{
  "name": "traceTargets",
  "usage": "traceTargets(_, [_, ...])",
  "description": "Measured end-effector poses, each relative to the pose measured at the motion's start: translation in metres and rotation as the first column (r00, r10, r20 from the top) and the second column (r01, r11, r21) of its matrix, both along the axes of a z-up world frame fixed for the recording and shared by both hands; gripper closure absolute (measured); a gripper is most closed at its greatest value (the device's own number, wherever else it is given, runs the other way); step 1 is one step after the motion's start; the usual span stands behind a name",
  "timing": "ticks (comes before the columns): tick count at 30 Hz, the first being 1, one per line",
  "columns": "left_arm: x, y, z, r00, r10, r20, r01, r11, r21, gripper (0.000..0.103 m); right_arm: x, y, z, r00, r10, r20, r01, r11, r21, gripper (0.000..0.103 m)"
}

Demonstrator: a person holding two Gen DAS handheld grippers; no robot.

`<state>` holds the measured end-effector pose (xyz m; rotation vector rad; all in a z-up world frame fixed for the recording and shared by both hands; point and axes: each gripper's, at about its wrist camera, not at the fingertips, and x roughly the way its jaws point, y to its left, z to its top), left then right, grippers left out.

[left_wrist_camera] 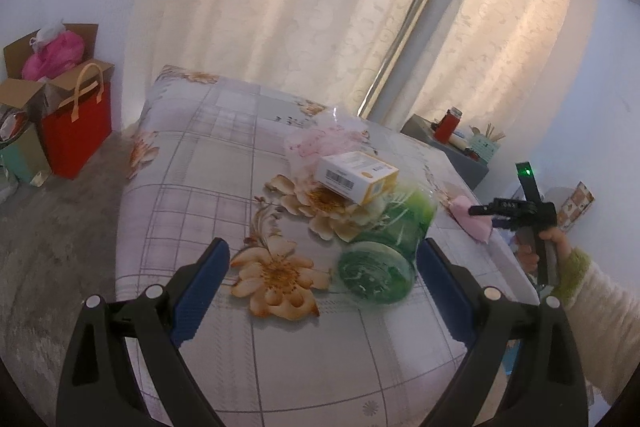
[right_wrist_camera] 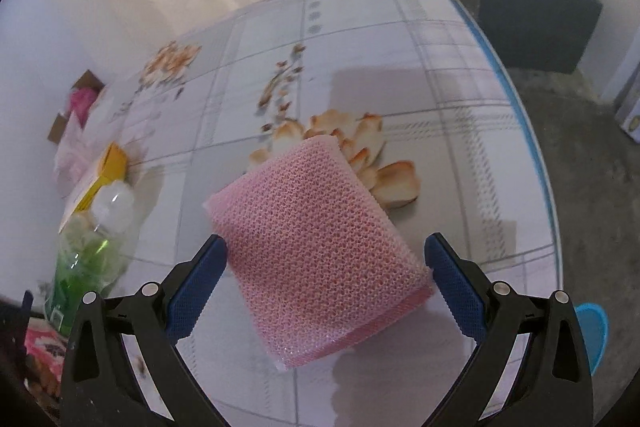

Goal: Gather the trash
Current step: 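Grasp the pink sponge with the right gripper while the left gripper grasps the green bottle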

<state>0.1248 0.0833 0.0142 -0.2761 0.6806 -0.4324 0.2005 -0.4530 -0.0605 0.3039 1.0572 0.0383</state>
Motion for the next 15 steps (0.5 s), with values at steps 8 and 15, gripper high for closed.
traceTargets(8, [0.005,-0.011,0.000,1.000,-0.026,-0.005,0.026,1.000,-0.001,0.011,-0.010,0.027,0.003,0.996,0.088,-0.008,-0.088,0.995,-0.044,0.008])
traceTargets(15, [0.025,-0.065,0.005,0.985,-0.174,0.021,0.170,0.976,0.134,0.011,-0.009,0.052,0.000,0.992,0.123,-0.027,-0.126,0.981,-0.147,0.008])
